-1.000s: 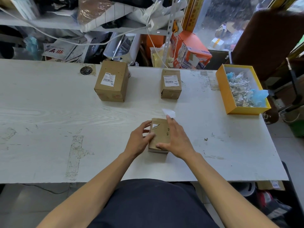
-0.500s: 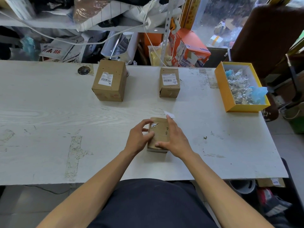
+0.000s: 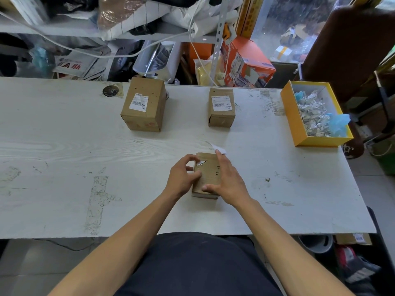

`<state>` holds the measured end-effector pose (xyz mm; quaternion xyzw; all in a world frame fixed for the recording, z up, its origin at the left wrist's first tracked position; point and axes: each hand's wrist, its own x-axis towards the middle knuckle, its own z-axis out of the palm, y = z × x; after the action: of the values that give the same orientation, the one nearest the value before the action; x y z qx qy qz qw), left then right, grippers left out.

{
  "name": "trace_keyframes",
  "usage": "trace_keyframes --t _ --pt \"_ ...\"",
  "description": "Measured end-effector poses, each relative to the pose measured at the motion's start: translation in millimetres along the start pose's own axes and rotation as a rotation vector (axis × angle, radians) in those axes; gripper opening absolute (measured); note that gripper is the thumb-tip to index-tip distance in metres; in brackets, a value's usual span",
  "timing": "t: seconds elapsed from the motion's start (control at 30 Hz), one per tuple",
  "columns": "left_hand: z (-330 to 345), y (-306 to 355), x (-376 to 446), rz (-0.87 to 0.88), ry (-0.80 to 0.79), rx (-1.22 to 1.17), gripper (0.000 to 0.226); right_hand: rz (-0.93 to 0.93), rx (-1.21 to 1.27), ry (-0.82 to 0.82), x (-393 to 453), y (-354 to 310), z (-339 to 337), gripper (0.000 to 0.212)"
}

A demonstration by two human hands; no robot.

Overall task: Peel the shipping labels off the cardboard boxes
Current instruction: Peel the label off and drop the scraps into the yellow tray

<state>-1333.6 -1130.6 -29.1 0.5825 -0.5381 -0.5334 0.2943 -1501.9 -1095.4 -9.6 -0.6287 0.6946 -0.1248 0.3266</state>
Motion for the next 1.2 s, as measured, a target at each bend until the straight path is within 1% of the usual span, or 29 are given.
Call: trace_keyframes --t 0.2,0.3,0.43,0.57,0.77,1.0,1.2 --pt "3.4 -0.3 11.3 -0.034 -0.022 -0.062 0.024 0.011 -0.010 -0.006 0.4 -1.1 -0.7 0.122" --pt "3.5 -2.4 13.8 -0.008 -0.002 -0.064 0.014 0.019 -0.014 -0.009 0.9 -0.8 -0.7 0.122" --pt "2.6 -4.7 14.2 0.029 0.043 -0.059 0.009 0.021 0.003 -0.010 1.2 -0.6 -0.8 0.121" --pt "4.4 -1.9 16.6 0.031 0.082 -0.002 0.008 0.017 -0.005 -0.009 1.5 -0.7 -0.7 0.121" --pt "9.3 1.3 16.6 0.055 0.144 0.099 0.002 0.020 0.008 -0.008 1.9 0.5 0.6 0.122" --pt "11.1 -2.1 15.9 0.100 0.171 0.153 0.002 0.021 -0.007 -0.003 3.1 1.3 1.8 0.122" --pt "13.4 -1.9 15.5 0.076 0.188 0.165 0.004 0.017 0.003 -0.003 2.9 1.8 2.1 0.121"
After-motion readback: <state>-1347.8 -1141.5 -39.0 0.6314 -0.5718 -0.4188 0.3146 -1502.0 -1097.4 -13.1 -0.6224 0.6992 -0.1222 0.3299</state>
